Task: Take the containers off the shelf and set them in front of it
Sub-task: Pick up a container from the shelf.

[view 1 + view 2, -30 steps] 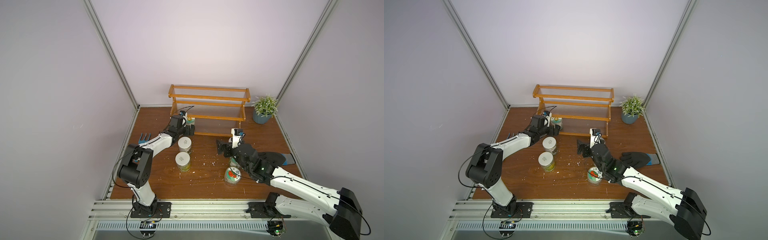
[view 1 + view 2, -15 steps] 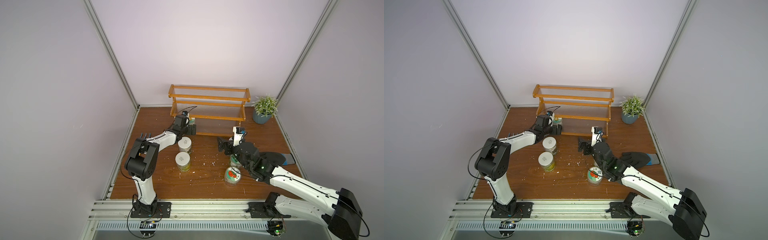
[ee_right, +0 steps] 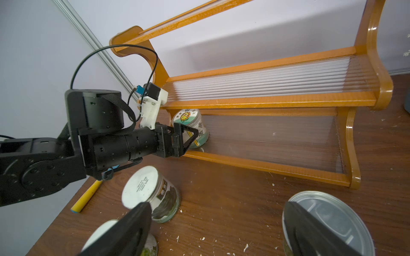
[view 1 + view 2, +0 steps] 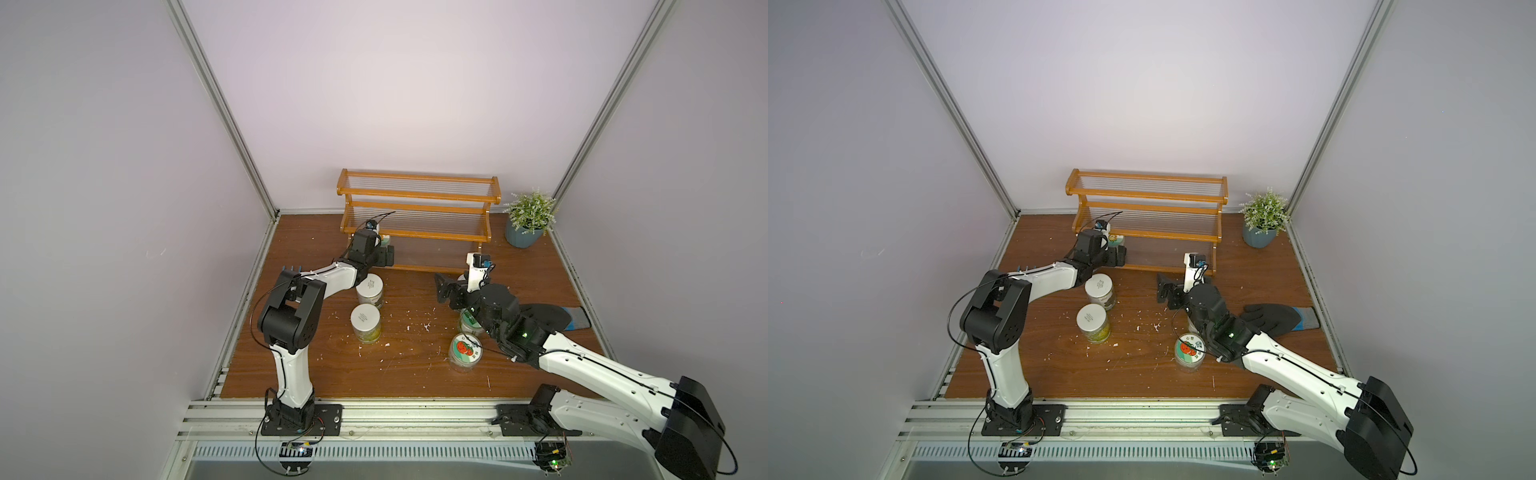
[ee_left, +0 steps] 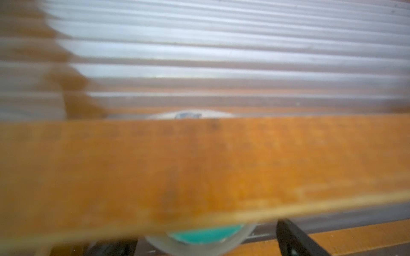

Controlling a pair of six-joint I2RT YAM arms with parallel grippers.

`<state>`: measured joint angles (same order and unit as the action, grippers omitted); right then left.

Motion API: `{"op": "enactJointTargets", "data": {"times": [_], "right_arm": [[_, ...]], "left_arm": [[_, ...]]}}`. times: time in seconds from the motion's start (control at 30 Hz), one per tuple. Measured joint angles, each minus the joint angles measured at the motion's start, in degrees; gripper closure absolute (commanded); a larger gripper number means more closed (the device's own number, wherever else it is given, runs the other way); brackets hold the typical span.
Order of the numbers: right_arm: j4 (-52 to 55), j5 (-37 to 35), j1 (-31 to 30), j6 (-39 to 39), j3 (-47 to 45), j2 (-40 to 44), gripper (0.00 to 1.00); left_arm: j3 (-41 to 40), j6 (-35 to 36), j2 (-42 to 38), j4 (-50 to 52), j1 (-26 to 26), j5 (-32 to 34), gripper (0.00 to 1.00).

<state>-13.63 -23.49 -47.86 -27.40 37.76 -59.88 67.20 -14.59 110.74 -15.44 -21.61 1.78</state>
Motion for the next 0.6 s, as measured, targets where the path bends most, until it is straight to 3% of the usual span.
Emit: {"op": "enactJointTargets", "data": {"times": [0.33, 0.6], "right_arm": [[-0.35, 0.07, 0.11, 0.0, -0.09, -1.05, 0.01], [-0.35, 0.07, 0.22, -0.02, -0.09, -1.31, 0.01]], "left_arm": [[2.69, -0.04, 3.21, -1.62, -0.04, 1.07, 0.01], [3.3, -0.22, 4.09, -3.06, -0.09, 2.03, 0.27]]}}
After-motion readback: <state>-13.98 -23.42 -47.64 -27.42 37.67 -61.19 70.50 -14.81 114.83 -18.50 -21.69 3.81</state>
